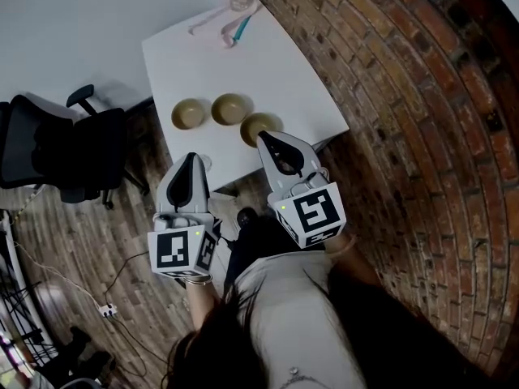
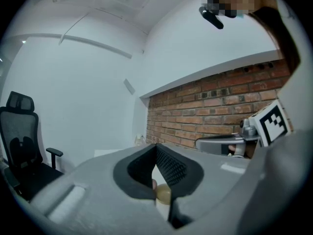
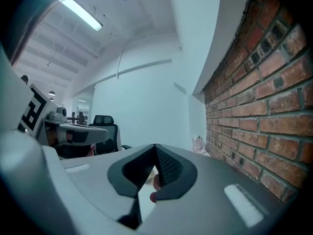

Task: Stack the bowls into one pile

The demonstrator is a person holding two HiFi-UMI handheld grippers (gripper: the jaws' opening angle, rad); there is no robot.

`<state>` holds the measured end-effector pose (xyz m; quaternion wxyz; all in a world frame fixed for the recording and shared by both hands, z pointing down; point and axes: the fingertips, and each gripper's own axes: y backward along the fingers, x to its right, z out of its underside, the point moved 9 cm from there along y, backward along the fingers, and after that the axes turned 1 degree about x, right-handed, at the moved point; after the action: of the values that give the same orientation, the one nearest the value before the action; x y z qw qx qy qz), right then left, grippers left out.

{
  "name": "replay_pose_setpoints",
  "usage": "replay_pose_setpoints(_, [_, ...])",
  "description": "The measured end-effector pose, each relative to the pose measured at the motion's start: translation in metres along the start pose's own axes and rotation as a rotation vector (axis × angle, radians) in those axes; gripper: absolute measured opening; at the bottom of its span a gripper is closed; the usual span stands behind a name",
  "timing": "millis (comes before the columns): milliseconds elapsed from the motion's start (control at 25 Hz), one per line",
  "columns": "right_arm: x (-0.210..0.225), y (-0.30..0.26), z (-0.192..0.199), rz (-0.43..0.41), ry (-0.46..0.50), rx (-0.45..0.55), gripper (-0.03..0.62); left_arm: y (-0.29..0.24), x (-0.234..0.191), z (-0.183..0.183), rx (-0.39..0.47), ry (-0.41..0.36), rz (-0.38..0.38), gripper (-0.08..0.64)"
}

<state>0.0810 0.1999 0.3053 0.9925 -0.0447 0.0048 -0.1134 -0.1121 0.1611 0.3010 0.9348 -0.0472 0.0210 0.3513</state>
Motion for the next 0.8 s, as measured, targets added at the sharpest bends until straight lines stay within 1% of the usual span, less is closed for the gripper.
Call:
replay_pose_setpoints(320, [-0.001,-0.033,0.002,0.031,-0.023,-0.031,0.004,-0.019,-0.032,0.0,-0.011,0.012,0.028,-0.002])
replay_pose_setpoints(800, [-0.001,-0.059,0.005,0.12,-0.061,-0.069,0.017,-0.037,-0.068,0.004,-0.015,0.037,0.098,-0.002])
